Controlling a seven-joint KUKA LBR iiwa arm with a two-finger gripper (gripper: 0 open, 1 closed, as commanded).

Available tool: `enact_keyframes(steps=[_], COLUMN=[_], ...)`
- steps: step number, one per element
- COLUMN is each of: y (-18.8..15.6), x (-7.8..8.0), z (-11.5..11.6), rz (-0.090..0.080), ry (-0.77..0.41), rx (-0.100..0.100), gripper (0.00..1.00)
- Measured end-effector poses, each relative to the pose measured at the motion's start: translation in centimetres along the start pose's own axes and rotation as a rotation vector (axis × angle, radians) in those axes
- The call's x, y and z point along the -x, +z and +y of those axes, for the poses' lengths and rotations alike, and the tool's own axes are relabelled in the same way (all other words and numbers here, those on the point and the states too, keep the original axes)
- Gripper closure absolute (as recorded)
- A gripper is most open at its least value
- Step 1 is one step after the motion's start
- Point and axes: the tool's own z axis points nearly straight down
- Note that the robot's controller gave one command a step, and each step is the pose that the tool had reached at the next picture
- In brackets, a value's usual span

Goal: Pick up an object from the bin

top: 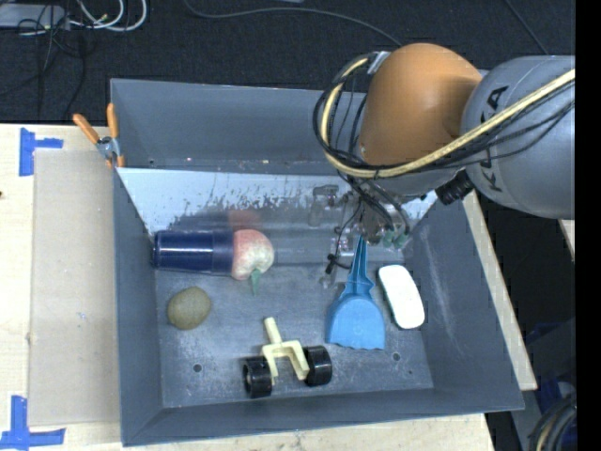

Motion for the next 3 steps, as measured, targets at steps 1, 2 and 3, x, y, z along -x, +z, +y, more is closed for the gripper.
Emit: enact_keyframes(steps=[1,2,3], y=[-0.5,5.7,7.8], x=[0.1,-7.0,-9.1], z=[0.0,3.1,4.3], rz=[-0.008,-0.002,0.002], ry=[0.002,-0.051,-0.056], rx=[0.001,0.0,0.0], gripper=[0.0,0.0,0.0])
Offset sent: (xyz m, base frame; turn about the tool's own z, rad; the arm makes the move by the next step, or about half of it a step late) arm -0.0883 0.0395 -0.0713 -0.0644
